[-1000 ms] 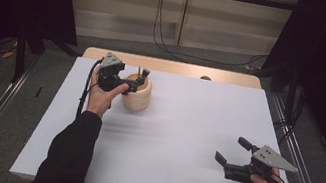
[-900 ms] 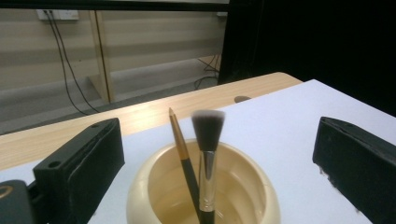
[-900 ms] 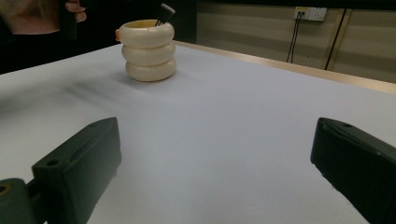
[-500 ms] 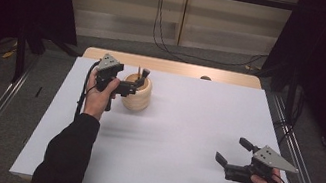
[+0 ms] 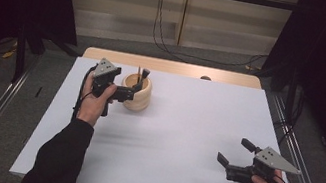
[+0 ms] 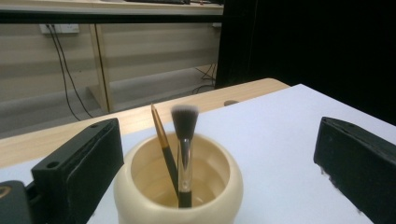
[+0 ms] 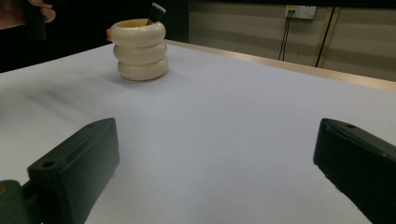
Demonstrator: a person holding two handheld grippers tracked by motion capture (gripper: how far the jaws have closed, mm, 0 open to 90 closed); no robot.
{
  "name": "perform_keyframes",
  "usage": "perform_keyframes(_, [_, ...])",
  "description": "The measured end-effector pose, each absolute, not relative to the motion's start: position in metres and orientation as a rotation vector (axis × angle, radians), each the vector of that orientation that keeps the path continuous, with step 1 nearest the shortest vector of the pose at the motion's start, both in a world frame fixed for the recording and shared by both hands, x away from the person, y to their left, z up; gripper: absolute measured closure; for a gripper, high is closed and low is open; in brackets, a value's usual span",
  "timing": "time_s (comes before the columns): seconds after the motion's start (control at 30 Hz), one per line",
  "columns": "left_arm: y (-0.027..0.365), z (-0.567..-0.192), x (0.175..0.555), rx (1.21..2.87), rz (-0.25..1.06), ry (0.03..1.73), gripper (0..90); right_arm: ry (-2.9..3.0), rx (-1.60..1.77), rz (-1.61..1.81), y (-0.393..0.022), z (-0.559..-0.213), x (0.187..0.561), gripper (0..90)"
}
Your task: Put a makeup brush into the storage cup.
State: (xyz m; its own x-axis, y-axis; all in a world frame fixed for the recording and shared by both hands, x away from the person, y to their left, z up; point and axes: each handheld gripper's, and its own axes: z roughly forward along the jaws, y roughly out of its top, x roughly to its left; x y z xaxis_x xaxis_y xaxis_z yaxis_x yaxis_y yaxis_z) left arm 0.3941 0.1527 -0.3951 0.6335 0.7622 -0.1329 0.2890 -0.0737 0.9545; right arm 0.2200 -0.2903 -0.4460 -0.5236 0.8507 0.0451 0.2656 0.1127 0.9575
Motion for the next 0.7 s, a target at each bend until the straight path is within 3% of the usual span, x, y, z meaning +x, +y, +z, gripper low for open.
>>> perform_keyframes(0.7, [0.169, -0.4, 0.332, 1.652, 0.505, 0.868, 0.9, 1.875, 1.078, 1.414, -0.289, -0.447, 0.221, 0.0])
